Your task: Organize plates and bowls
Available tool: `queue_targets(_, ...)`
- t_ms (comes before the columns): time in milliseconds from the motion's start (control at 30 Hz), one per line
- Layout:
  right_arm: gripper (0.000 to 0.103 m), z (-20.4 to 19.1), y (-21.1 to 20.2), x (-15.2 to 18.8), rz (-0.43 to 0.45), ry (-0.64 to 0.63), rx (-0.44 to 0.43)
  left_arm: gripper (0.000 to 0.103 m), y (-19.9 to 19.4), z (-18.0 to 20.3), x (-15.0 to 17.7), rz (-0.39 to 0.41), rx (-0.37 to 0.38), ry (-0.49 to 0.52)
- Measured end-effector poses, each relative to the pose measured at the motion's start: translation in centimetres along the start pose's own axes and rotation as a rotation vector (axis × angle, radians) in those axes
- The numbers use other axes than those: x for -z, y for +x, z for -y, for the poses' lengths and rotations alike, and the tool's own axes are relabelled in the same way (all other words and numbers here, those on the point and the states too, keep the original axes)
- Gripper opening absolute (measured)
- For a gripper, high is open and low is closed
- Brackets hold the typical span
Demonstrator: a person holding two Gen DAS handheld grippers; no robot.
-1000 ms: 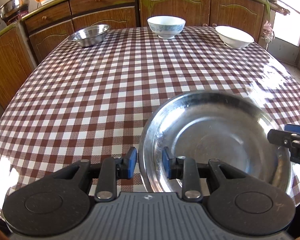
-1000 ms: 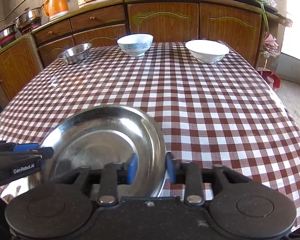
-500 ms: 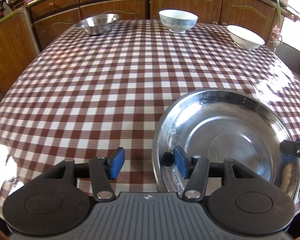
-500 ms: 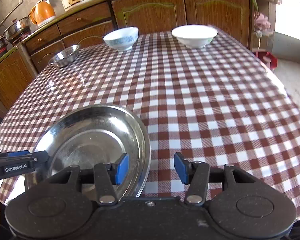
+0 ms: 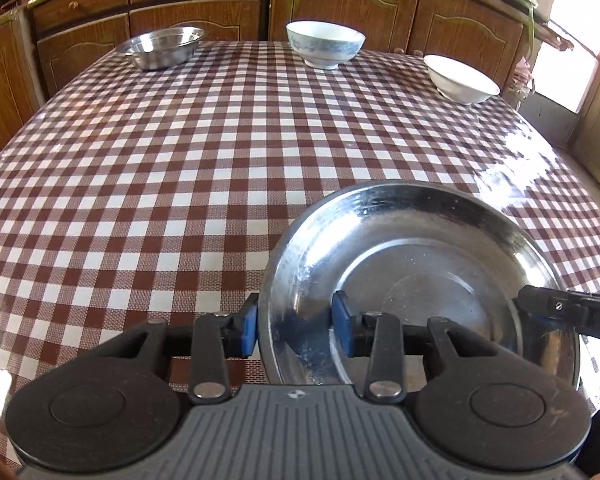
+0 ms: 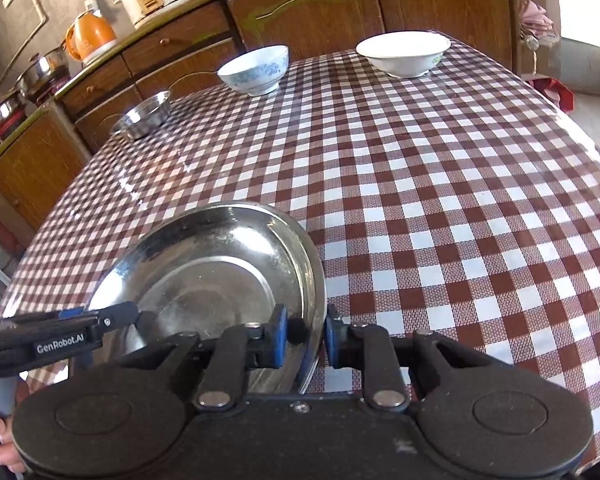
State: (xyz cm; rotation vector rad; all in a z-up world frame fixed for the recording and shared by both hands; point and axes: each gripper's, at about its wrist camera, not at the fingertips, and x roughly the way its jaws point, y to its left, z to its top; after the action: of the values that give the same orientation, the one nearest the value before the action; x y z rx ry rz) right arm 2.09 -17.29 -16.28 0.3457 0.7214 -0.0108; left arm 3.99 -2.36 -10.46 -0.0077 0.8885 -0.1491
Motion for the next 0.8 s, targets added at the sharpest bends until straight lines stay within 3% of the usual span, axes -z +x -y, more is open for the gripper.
queue_targets(200, 0.024, -0.4, -0.7, -0.2, 0.036, -0.026, 0.005, 0.037, -0.6, -0.6, 0.2, -0.006, 0.011, -0.033)
queue_targets(800, 0.024, -2.3, -2.4, -3.2, 0.126, -0.067, -0.007, 0.037, -3.5, -0.5, -2.5, 0.081, -0.022, -0.027)
